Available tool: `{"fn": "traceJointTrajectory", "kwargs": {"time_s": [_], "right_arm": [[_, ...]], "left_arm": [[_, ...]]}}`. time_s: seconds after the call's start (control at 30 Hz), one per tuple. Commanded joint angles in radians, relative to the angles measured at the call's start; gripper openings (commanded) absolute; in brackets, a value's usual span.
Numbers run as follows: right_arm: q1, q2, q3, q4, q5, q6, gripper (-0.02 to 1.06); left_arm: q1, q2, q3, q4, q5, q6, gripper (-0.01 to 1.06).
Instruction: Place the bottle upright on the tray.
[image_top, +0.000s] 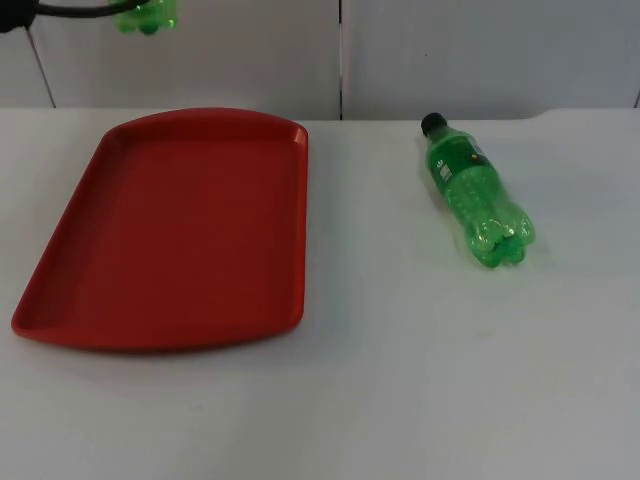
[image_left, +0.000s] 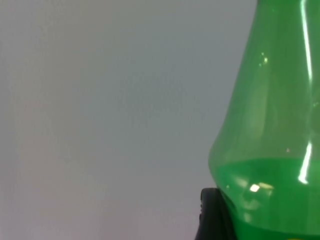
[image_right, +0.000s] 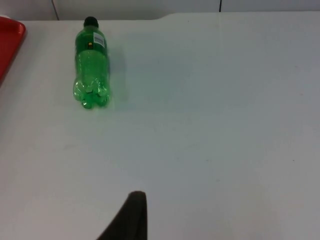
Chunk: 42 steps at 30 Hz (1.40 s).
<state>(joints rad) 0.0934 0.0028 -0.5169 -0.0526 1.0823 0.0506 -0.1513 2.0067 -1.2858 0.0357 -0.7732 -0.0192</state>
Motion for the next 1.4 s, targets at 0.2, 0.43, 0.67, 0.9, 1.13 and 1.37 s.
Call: {"fn": "traceJointTrajectory", "kwargs": {"time_s": [0.2, 0.43, 0.67, 0.9, 1.13, 1.37], "right_arm": [[-0.007, -0.003, 0.002, 0.005, -0.003, -0.005, 1.05], [-0.007, -0.003, 0.002, 0.005, -0.003, -0.005, 1.05], [-0.007, -0.003, 0.002, 0.005, -0.003, -0.005, 1.05], [-0.007, -0.003, 0.002, 0.005, -0.003, -0.005, 1.05], [-0.007, -0.003, 0.002, 0.005, -0.003, -0.005, 1.05], [-0.007, -0.003, 0.002, 0.005, -0.003, -0.005, 1.05]], "left_arm": [[0.013, 0.093, 0.025, -0.005, -0.16, -0.04, 0.0], [0.013, 0.207, 0.025, 0.049, -0.313, -0.022, 0.0], [0.025, 0.313, 0.025, 0.058, -0.411, 0.034, 0.0], [0.082, 0.38, 0.025, 0.074, -0.448, 0.031, 0.0], [0.106, 0.418, 0.025, 0.155, -0.448, 0.004, 0.0], [0.106, 0.425, 0.025, 0.166, -0.448, 0.004, 0.0]]}}
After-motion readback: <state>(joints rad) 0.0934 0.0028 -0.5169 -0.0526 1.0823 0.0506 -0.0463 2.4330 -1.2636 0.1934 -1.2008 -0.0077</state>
